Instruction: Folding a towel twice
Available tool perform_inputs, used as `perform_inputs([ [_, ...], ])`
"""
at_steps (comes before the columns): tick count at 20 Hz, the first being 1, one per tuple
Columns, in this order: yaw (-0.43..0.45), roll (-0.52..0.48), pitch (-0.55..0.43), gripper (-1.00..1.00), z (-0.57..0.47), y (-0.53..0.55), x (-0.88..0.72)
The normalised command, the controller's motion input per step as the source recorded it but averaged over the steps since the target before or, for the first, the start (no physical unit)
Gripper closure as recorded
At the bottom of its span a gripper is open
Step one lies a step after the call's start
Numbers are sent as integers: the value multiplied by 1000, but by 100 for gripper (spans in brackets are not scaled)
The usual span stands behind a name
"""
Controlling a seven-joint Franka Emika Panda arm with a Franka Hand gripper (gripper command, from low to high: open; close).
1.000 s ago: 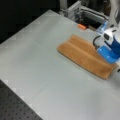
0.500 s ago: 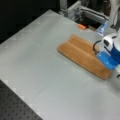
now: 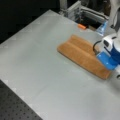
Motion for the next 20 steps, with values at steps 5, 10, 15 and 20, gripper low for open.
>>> perform_inputs([
  [5, -70, -160, 147, -100, -147, 74, 137],
  [10, -18, -156, 60, -100, -99, 70, 159],
  [15, 20, -146, -17, -100, -68, 91, 162],
  [20, 24, -106, -104, -100, -187, 61, 131],
])
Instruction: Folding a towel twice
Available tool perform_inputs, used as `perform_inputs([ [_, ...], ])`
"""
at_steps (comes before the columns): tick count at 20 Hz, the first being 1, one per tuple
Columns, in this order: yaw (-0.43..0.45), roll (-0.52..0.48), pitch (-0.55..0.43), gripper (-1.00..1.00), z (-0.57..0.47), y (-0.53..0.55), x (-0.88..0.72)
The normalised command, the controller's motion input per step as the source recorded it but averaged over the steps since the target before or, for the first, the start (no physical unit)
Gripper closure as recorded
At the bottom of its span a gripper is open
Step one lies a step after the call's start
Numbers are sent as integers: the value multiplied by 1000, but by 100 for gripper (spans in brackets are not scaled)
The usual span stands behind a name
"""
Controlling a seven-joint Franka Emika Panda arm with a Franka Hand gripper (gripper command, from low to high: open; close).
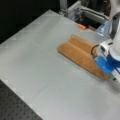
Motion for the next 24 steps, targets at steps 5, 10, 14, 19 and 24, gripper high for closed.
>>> perform_inputs([
  [5, 2, -99, -110, -100, -193, 24, 62],
  [10, 1, -95, -106, -100, -167, 7, -9],
  [14, -17, -92, -73, -100, -182, -28, -46],
  [19, -35, -93, -72, -100, -161, -28, -72],
  [24, -48, -81, -83, -100, -152, -27, -99],
])
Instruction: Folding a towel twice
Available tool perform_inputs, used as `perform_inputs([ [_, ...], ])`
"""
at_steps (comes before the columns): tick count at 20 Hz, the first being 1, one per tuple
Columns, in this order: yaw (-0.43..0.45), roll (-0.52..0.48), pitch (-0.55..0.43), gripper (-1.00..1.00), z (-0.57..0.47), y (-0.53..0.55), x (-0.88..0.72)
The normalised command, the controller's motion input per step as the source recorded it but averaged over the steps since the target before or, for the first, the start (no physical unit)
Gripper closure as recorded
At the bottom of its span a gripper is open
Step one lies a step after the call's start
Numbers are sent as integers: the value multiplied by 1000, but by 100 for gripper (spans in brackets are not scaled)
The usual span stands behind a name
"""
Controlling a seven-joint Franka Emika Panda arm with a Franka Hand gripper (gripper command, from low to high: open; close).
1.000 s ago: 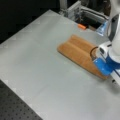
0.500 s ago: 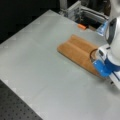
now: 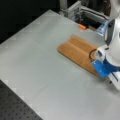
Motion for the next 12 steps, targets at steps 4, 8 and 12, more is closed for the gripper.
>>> perform_inputs([
  [4, -52, -76, -121, -100, -170, -32, -87],
  [8, -50, -72, -153, -100, -196, -45, -65],
  [12, -27, -79, -182, -100, -216, -49, -65],
])
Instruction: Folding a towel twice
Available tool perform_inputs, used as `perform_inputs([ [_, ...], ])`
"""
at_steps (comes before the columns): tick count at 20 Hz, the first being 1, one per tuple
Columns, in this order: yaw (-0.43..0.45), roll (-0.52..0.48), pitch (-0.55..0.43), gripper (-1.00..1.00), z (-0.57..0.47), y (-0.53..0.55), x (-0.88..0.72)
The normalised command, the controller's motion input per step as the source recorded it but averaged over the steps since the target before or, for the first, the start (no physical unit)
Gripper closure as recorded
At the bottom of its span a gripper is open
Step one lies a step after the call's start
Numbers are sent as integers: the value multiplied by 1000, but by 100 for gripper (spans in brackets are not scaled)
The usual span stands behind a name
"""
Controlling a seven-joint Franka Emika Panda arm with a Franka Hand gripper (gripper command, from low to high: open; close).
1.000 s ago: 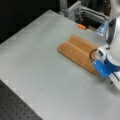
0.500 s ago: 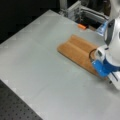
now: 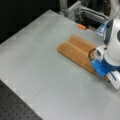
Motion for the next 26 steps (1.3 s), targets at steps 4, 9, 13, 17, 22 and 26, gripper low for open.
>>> perform_inputs([
  [4, 25, -89, -186, -100, -197, -38, -71],
  [9, 43, -126, -136, 100, -147, 5, -100],
  [13, 7, -126, -143, 100, -162, 37, -111],
  [17, 25, -96, -143, 100, -164, 35, -100],
  [22, 15, -102, -153, 100, -162, 38, -79],
  [26, 10, -103, -159, 100, -158, 40, -68],
])
